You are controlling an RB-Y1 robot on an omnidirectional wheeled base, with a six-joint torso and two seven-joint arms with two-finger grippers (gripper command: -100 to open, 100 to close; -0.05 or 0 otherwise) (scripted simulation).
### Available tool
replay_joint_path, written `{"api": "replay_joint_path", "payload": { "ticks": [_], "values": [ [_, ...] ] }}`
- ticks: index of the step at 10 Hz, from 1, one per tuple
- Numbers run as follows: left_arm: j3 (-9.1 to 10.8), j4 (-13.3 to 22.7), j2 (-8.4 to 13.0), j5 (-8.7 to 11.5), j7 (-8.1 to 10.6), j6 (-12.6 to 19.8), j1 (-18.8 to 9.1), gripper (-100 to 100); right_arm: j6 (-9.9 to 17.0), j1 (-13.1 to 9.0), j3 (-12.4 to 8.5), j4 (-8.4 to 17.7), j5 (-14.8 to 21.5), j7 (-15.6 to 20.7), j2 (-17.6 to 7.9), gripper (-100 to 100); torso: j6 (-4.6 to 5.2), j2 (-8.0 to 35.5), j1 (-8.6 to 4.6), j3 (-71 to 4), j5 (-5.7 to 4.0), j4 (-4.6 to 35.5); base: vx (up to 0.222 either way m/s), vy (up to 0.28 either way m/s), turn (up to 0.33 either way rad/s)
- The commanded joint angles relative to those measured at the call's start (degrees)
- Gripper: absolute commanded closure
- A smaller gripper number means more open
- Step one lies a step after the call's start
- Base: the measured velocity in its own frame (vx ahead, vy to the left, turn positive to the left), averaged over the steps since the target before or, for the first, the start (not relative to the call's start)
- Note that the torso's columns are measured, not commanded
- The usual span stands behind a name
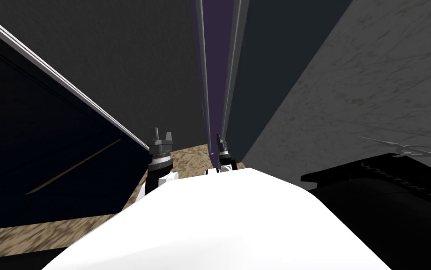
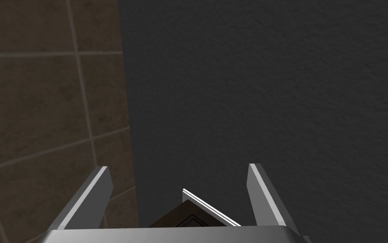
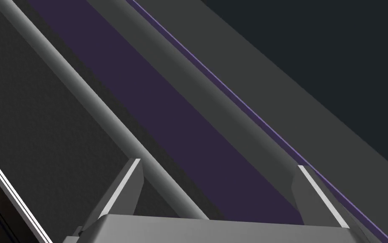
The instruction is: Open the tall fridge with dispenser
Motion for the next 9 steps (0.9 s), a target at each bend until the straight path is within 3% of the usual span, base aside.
{"api": "replay_joint_path", "payload": {
  "ticks": [1, 8, 9],
  "values": [
    [0.00, 0.00, 0.00, 0.00, 0.00, 0.00, 0.00, 0, 0.86, -0.87, 1.60, 2.46, -3.66, -4.28, 0.21, -100, -0.06, -0.17, 0.00, -0.09, -0.02, -0.08, 0.025, -0.022, 0.069],
    [0.00, 0.00, 0.00, 0.00, 0.00, 0.00, 0.00, 0, 1.09, -2.67, 4.96, 5.32, -9.76, -12.61, -0.52, -100, 0.08, -0.51, 0.00, -0.32, 0.08, -0.01, 0.019, -0.013, 0.054],
    [0.00, 0.00, 0.00, 0.00, 0.00, 0.00, 0.00, 0, 0.85, -2.92, 5.19, 5.01, -8.91, -11.83, -0.01, -100, 0.10, -0.57, -0.05, -0.35, 0.07, -0.03, -0.024, -0.002, 0.014]
  ]
}}
